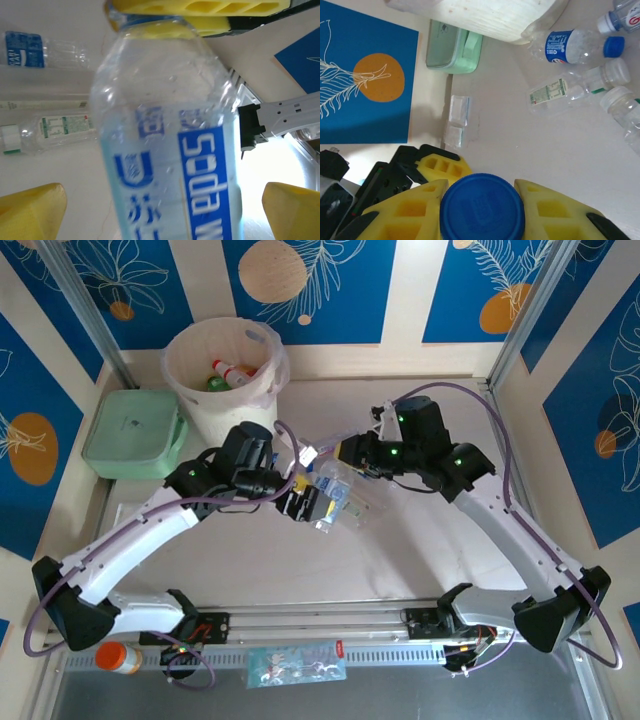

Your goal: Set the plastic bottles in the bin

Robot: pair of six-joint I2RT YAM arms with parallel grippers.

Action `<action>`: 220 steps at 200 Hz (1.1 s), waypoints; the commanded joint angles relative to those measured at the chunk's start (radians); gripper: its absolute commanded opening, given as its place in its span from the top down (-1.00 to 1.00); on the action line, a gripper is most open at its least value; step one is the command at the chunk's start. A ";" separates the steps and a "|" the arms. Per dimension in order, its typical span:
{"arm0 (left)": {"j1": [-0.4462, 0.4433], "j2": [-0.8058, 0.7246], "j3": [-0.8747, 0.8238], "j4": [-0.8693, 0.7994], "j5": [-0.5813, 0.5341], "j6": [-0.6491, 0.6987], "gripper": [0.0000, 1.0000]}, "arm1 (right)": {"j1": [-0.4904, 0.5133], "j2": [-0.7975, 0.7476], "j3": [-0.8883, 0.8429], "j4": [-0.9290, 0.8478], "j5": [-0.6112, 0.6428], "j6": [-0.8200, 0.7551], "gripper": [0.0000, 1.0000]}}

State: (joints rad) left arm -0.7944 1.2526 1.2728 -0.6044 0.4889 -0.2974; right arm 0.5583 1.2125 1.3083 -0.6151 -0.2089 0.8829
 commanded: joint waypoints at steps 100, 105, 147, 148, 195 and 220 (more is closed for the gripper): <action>-0.078 0.051 0.085 -0.081 -0.057 0.108 -0.18 | 0.051 -0.006 0.029 -0.038 0.138 0.048 0.85; -0.079 0.052 0.086 -0.081 -0.053 0.108 -0.14 | 0.051 -0.007 0.030 -0.036 0.138 0.047 0.82; -0.078 0.042 0.094 -0.081 -0.085 0.110 -0.10 | 0.051 -0.028 0.043 -0.045 0.148 0.002 -0.16; -0.077 0.042 0.094 -0.080 -0.087 0.111 -0.10 | 0.051 -0.030 0.043 -0.045 0.149 0.001 -0.19; -0.043 0.054 0.129 -0.099 -0.146 0.116 0.08 | -0.007 -0.130 0.059 -0.080 0.159 -0.070 -0.67; -0.009 0.051 0.173 -0.100 -0.205 0.137 0.26 | -0.029 -0.180 0.077 -0.092 0.142 -0.124 -0.70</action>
State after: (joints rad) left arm -0.8383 1.3117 1.3773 -0.6975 0.3519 -0.1986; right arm 0.5449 1.0874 1.3384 -0.6823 -0.0555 0.8330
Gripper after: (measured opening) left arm 0.528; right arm 0.846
